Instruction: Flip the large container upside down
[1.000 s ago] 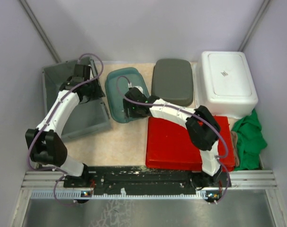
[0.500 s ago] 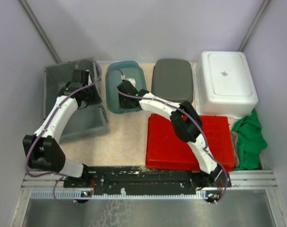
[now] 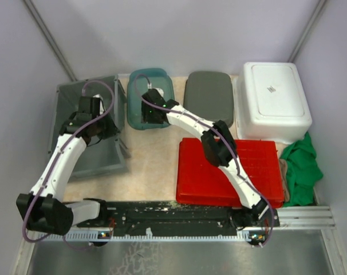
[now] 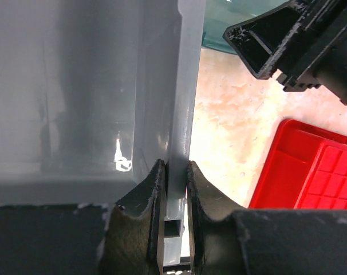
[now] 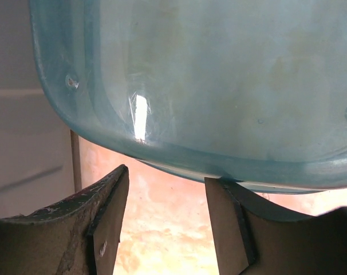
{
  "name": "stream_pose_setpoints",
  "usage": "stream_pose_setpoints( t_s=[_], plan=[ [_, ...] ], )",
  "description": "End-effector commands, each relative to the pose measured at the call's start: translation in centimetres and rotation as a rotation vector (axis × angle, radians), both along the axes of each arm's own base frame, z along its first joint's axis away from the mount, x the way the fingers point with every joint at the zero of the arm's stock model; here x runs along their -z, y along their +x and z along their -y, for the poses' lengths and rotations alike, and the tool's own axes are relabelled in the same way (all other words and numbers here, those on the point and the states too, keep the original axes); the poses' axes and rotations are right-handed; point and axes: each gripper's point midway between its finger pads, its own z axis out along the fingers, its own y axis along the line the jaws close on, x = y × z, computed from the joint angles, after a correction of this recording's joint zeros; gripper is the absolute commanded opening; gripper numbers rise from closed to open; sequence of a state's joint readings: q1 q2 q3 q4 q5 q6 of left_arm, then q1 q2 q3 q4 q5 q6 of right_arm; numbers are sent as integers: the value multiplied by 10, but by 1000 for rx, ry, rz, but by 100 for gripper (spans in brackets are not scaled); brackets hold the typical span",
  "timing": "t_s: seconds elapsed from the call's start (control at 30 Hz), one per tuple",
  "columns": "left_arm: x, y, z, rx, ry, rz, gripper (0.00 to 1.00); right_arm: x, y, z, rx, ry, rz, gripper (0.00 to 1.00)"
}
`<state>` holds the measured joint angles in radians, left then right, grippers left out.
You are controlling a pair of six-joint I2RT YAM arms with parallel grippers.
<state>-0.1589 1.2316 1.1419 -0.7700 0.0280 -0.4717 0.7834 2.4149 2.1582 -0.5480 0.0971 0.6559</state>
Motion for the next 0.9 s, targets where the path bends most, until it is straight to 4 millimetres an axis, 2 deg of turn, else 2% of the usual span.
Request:
stream_pose_setpoints(
  t_s=[0.0,0.13,0.27,0.4,0.47,0.57,0.73,0.8,0.87],
  plan=[
    [-20,-14,-1,-63,-58,43,0,-55,30,-2,15,84,140,57],
    [-20,-18,-6,-80,-44,57,0,-75,12,5,-7,137,156,61],
    [-5,-28,-6,-72,-37,16,10,-101,-9,17,-18,178,189,68],
    [11,-32,-4,-70,-51,-14,26,-121,-23,35,-1,186,220,71],
    [12,-32,-1,-67,-65,-21,38,-128,-28,46,13,173,235,72],
    [2,-26,-3,-72,-52,5,54,-142,-37,67,41,148,270,74],
    [-30,-9,-14,-70,21,98,88,-157,-54,108,95,90,329,78],
    [-35,-2,-16,-60,42,112,94,-168,-63,125,114,86,357,79],
    [-30,10,-16,-52,59,127,97,-168,-73,140,134,70,362,79]
  ],
)
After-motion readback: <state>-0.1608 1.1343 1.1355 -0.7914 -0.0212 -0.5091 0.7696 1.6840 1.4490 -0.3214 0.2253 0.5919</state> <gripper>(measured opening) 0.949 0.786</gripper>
